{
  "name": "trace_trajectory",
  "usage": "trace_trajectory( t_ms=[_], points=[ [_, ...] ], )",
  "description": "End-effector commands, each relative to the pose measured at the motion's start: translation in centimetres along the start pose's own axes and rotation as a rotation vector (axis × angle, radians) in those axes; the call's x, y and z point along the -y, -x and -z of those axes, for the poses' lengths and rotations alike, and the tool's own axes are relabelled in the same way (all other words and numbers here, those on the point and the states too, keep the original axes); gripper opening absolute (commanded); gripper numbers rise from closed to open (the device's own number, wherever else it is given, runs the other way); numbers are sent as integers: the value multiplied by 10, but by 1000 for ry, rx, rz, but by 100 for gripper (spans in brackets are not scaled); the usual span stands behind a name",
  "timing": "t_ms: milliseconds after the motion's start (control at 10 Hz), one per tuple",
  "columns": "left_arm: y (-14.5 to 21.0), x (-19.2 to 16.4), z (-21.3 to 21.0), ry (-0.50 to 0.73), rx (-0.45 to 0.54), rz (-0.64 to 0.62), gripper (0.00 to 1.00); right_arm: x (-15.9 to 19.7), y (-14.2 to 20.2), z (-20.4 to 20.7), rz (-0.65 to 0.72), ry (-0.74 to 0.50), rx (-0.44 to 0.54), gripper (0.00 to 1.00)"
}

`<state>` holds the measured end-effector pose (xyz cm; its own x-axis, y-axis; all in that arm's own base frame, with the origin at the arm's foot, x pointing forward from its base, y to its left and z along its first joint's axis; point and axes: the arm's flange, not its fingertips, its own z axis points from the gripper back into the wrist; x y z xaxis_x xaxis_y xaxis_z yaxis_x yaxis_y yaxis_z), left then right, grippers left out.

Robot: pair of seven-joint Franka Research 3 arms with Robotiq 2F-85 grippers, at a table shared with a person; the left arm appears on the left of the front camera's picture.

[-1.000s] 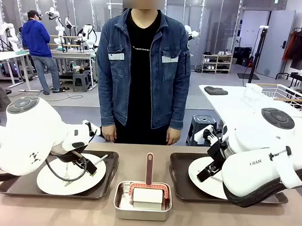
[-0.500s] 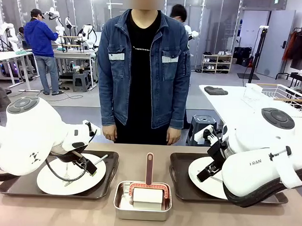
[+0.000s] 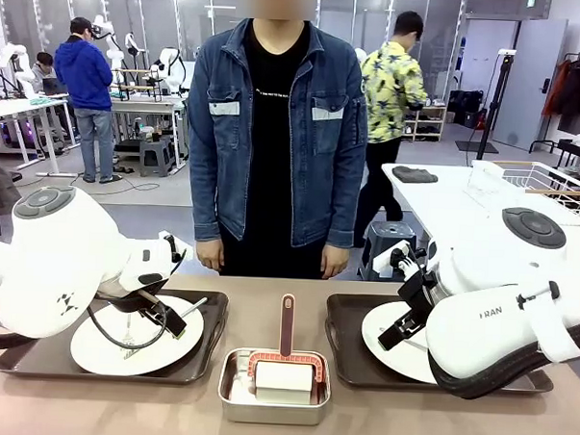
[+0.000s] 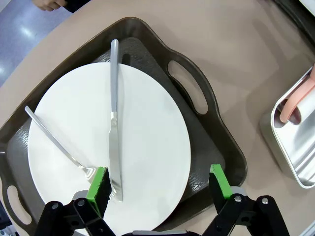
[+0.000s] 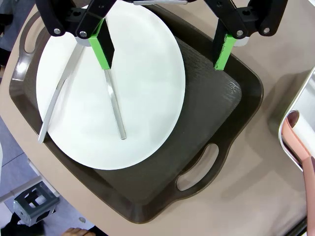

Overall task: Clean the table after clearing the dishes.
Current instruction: When the left (or right) Handle tray is removed, use the left hand (or right hand) to clean the left (or right) side of the table with the Lint Roller.

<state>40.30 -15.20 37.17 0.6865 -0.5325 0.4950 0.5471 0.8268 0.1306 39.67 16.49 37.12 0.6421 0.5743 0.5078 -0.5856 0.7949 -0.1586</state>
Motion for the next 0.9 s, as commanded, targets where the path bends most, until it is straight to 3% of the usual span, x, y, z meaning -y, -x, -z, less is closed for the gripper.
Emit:
trace_trajectory(
  t_ms=[0, 400, 600, 800],
  points=[
    [0, -1, 0, 0, 0, -1, 100, 0, 0, 0, 1, -1, 0, 100],
    [0, 0, 0, 0, 0, 0, 100, 0, 0, 0, 0, 0, 0, 100],
    [-36, -25, -21, 9, 1, 14, 100, 28, -37, -18, 15, -13, 11, 100],
    [-61, -59, -52, 128, -14, -31, 100, 59, -64, -42, 79, -169, 23, 100]
  ],
)
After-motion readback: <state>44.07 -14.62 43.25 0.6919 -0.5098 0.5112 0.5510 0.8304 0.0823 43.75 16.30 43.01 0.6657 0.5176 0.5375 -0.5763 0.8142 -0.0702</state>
